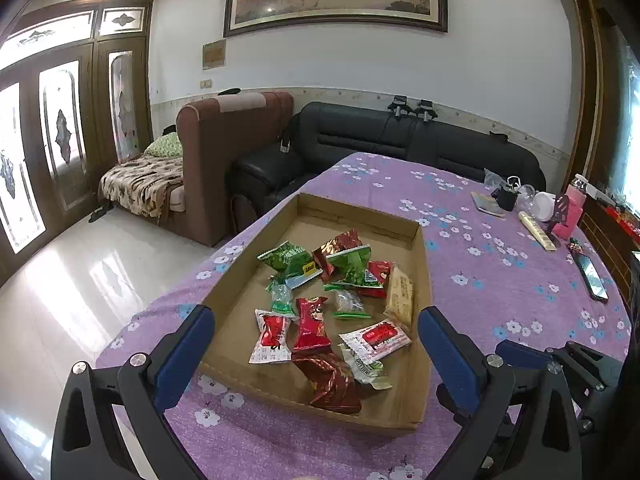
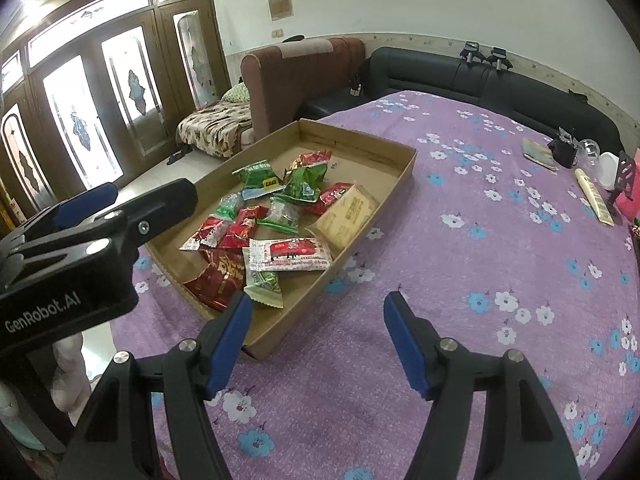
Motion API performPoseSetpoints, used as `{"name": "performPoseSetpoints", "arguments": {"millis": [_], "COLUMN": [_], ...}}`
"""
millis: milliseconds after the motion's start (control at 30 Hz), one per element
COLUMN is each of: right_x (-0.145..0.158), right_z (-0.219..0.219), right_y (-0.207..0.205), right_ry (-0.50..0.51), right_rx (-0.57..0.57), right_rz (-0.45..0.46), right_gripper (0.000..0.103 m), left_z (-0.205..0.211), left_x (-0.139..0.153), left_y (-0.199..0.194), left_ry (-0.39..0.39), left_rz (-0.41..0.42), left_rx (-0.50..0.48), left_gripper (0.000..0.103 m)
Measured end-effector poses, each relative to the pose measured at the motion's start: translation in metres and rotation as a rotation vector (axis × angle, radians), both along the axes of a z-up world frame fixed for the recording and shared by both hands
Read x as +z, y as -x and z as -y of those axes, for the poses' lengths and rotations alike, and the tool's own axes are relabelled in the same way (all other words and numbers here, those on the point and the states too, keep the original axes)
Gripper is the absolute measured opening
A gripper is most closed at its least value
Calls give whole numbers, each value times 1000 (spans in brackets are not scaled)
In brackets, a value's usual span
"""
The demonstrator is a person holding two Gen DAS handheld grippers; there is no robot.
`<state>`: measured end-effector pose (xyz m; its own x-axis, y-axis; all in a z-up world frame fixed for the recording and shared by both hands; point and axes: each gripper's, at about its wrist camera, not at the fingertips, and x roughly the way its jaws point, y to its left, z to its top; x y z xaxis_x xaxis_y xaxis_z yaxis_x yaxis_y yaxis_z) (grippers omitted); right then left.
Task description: Organize snacks
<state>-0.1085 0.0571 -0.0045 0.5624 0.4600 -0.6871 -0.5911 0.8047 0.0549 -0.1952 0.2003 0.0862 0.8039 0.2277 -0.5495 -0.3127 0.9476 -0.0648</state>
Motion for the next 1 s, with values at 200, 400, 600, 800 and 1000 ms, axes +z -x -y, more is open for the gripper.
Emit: {"name": "performPoseSetpoints", "arguments": {"millis": [200, 400, 600, 800, 1000], "right_x": [-2, -3, -3, -6, -8], "right_z": [-8, -13, -16, -20, -26], "right_y": [3, 4, 6, 7, 8], "right_ry": [23, 32, 36, 45, 56], "right_rx": [13, 21, 25, 33, 47], "right_rz": [8, 5, 7, 3, 3], "right_gripper": [68, 69, 69, 70, 70], "left_z": [-6, -9, -12, -13, -15], "left_x": [-2, -4, -6, -8, -10], "left_y": [-1, -1, -2, -4, -6], "left_ry": [18, 26, 34, 39, 52], "left_rz": [-5, -10, -17, -22, -30], "left_rx": [4, 7, 8, 1, 1], "left_gripper": [102, 102, 102, 102, 102]}}
